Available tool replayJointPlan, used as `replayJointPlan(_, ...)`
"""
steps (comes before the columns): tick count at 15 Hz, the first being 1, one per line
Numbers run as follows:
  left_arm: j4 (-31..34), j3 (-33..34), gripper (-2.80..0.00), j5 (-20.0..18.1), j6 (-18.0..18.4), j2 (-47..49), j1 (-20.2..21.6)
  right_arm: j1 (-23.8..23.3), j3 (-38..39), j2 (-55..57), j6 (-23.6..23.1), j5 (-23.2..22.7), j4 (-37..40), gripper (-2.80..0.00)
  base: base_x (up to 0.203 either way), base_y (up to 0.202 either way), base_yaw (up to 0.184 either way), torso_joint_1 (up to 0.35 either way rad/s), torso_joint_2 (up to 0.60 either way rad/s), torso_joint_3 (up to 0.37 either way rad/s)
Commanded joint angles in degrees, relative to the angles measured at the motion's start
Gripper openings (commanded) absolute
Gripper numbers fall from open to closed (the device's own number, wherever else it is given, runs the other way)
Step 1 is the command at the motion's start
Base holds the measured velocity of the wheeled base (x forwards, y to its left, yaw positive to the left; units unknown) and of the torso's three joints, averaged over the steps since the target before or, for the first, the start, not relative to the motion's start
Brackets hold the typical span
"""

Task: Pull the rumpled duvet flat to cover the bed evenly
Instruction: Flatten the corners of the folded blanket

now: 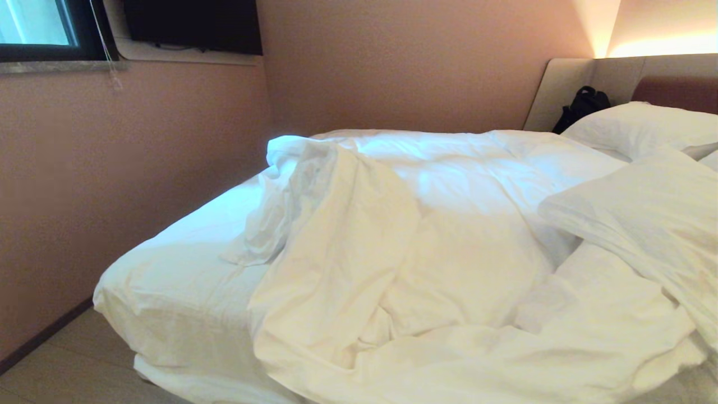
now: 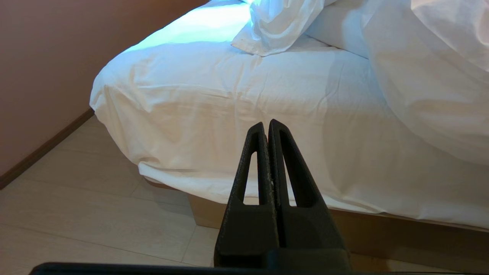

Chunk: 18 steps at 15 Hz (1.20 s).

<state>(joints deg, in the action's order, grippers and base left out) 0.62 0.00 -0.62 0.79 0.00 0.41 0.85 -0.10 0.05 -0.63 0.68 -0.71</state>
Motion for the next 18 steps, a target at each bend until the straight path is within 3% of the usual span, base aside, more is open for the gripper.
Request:
replayJointPlan(1,-0.01,0.0,-2.8,0.01,-0.01,0.0,0.02,0.03,0.01,-0.05,-0.07,0.02,0.0,-2.8,0.0,0.0,0.0,0.0,0.0,0.0)
replayJointPlan(9,0.07,0.0,-2.8,0.01,-0.19,0.0,0.02,0.03,0.01,-0.05,-0.06,0.02,0.0,-2.8,-0.166,0.0,0.001,0.004,0.0,0.002)
replayJointPlan(18,0.08,0.0,-2.8,0.09,-0.1,0.0,0.02,0.03,0.01,-0.05,0.02,0.02,0.0,-2.8,-0.007,0.0,0.0,0.0,0.0,0.0)
